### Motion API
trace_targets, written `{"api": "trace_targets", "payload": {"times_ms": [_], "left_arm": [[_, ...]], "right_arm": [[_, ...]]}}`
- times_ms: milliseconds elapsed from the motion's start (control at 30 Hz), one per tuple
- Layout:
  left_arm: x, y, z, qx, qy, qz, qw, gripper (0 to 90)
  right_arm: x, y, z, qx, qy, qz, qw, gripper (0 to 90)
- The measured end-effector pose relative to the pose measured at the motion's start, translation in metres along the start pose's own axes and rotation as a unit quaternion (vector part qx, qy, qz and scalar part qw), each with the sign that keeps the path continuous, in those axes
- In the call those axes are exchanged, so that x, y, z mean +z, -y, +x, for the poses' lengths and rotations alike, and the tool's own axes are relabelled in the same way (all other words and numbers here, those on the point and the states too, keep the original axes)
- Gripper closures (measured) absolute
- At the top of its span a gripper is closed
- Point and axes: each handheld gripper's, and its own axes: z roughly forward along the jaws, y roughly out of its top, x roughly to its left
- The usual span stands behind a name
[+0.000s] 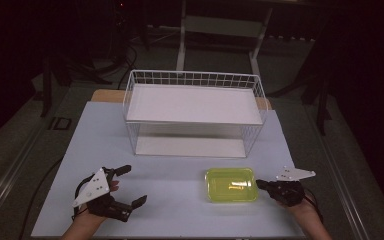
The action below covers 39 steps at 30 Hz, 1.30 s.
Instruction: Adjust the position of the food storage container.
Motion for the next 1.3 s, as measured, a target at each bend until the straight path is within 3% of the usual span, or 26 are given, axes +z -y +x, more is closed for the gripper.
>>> {"api": "trace_targets", "payload": {"times_ms": [833, 1067, 1300], "left_arm": [[0.005, 0.005, 0.001, -0.007, 0.003, 0.016, 0.9998, 0.3], [0.006, 0.005, -0.001, -0.004, 0.006, 0.020, 0.9998, 0.2], [0.006, 0.006, 0.000, -0.014, 0.007, 0.014, 0.9998, 0.3]], "right_arm": [[0.032, -0.036, 0.034, -0.050, -0.055, 0.009, 0.9972, 90.0], [0.043, -0.045, 0.037, -0.058, -0.057, 0.013, 0.9966, 90.0], [0.058, -0.054, 0.041, -0.064, -0.069, 0.006, 0.9955, 90.0]]}}
